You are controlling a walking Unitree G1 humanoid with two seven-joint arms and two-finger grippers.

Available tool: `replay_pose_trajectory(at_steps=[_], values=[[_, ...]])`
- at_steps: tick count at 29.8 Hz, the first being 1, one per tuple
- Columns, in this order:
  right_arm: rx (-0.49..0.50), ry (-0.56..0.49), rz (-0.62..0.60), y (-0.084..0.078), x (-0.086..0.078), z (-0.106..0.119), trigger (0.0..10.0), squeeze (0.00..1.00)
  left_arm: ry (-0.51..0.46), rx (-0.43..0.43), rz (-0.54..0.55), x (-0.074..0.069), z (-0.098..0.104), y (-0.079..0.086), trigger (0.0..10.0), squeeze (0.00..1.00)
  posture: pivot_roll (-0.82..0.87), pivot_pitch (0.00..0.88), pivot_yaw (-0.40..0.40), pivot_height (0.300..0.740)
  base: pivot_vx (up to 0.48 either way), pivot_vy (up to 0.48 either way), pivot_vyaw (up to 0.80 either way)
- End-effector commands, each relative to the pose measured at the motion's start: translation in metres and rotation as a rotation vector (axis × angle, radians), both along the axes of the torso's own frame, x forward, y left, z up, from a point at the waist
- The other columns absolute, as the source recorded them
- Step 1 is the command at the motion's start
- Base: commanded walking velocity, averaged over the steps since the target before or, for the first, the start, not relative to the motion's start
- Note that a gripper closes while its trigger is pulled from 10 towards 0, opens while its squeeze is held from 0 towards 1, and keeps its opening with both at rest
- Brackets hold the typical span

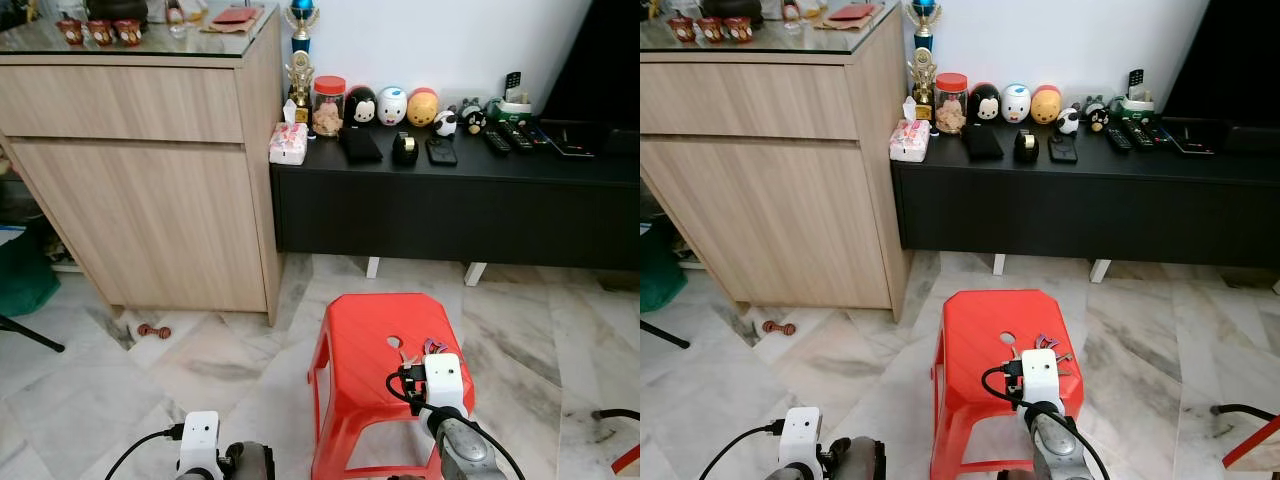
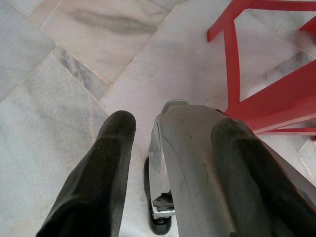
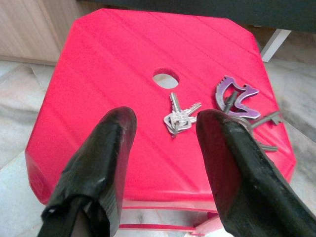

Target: Hang keys on a hook

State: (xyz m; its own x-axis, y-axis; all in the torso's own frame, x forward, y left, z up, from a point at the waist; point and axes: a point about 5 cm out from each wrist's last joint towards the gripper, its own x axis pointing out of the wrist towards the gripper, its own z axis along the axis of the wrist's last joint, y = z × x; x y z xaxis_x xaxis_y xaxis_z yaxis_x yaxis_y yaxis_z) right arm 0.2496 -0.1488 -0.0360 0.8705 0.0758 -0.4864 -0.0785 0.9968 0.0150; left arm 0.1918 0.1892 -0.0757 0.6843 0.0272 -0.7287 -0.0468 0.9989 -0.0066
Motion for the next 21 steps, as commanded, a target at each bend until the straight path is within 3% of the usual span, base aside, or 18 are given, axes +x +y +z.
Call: replay_pose_trajectory(at_steps=[1,21], values=[[0.001,0.012,0.0,-0.0001,0.0007,-0.0004,10.0,0.0,0.152,-0.059,-0.043,-0.032,-0.0191,-0.0214,10.0,0.0,0.1,0.0,-0.088,0.623,0.277,0.0,0.0],[-0.021,0.007,0.024,0.002,0.001,0.0,10.0,0.0,0.152,-0.056,-0.04,-0.0322,-0.0192,-0.0206,10.0,0.0,0.1,0.0,-0.092,0.623,0.3,0.0,0.0]])
